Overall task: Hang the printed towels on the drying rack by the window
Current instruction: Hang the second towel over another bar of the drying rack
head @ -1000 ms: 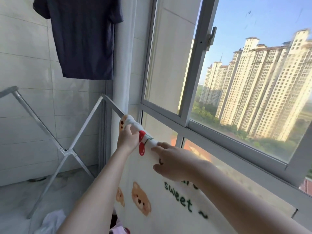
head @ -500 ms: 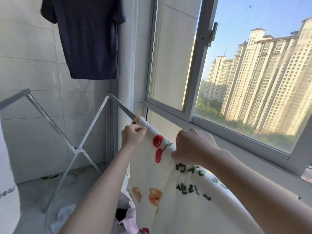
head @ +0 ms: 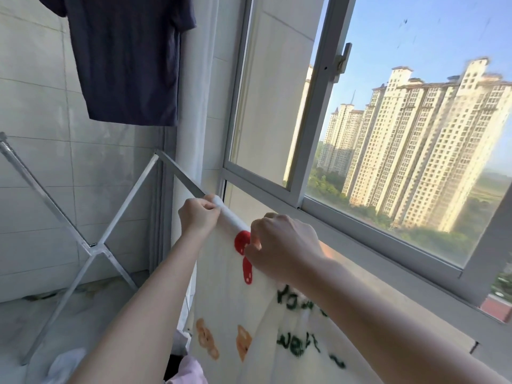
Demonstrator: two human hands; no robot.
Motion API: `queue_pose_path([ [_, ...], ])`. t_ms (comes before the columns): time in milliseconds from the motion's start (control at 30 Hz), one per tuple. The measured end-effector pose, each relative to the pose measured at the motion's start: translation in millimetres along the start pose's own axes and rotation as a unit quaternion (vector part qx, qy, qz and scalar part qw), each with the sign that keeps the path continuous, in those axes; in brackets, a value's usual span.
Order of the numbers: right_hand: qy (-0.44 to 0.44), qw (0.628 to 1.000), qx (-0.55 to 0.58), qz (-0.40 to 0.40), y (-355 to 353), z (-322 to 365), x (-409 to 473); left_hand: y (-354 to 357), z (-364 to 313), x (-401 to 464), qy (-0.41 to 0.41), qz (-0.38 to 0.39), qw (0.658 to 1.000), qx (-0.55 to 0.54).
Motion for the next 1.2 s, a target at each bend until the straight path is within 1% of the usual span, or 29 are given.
queue_pose_path([
  [67,0.000,1.000,0.001,-0.009,-0.8,-1.4,3.9,-4.2,-1.6,2.2,0.009,-0.015,1.000,0.011],
  [133,-0.002,1.000,0.004,-0.018,-1.0,-3.7,7.2,-5.8,-2.7,3.8,0.007,-0.013,1.000,0.004],
  [200,-0.006,1.000,0.004,-0.029,-3.3,-5.6,9.9,-8.7,-2.7,7.7,-0.019,-0.014,0.999,-0.033],
  [267,-0.005,0.999,0.006,-0.037,-6.7,-9.1,12.5,-9.3,-2.9,15.7,-0.060,-0.020,0.992,-0.112],
  [333,-0.002,0.999,0.012,-0.047,-12.2,-12.6,15.8,-14.5,-5.3,25.5,-0.073,-0.044,0.978,-0.188],
  [367,0.000,0.999,0.011,-0.052,-15.5,-16.0,17.2,-14.3,-7.5,31.4,-0.064,-0.054,0.977,-0.195],
  [400,0.000,0.998,0.010,-0.056,-18.0,-17.7,18.4,-16.2,-10.0,36.2,-0.048,-0.058,0.983,-0.165],
  [433,0.000,0.998,0.007,-0.059,-20.1,-20.1,19.1,-14.9,-13.5,40.1,-0.031,-0.046,0.991,-0.123],
  [467,0.000,0.998,0.005,-0.060,-21.3,-21.8,19.4,-11.0,-15.9,42.3,-0.020,-0.015,0.996,-0.091],
  [533,0.000,0.999,0.002,-0.052,-21.0,-25.3,17.8,0.3,-14.2,43.4,-0.016,0.068,0.996,-0.056],
  [567,0.001,0.999,0.001,-0.044,-20.0,-26.3,16.0,2.1,-12.7,41.8,-0.010,0.087,0.995,-0.044],
  [633,0.003,1.000,0.000,-0.029,-17.9,-28.4,12.3,1.7,-10.0,34.0,0.004,0.099,0.995,-0.027],
  [700,0.009,1.000,0.001,-0.017,-17.2,-29.3,8.0,-0.1,-7.7,21.9,0.006,0.092,0.996,-0.011],
  [767,0.008,1.000,-0.003,-0.004,-17.4,-27.9,2.7,-1.1,-7.2,8.0,-0.001,0.096,0.995,0.008],
  [900,0.010,1.000,-0.019,0.021,-28.0,-28.2,-14.4,1.0,-15.2,-24.3,-0.033,0.137,0.990,0.027],
  [1033,0.034,0.999,-0.009,0.035,-53.3,-37.8,-41.2,4.0,-28.5,-68.4,-0.062,0.242,0.965,0.083],
  [1133,0.047,0.997,-0.003,0.055,-72.9,-43.6,-65.2,2.9,-38.2,-109.3,-0.072,0.333,0.928,0.151],
  [1200,0.056,0.996,0.013,0.072,-86.1,-47.9,-84.3,1.9,-45.1,-137.5,-0.060,0.360,0.914,0.174],
])
Point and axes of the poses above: each hand's wrist, its own x-axis towards the middle knuckle, its own y-axis out of the palm, z = x × y, the point moved 7 cm from there along x, towards the middle knuckle, and after that the axes turned 1 degree about -y, right-handed, at the moved point
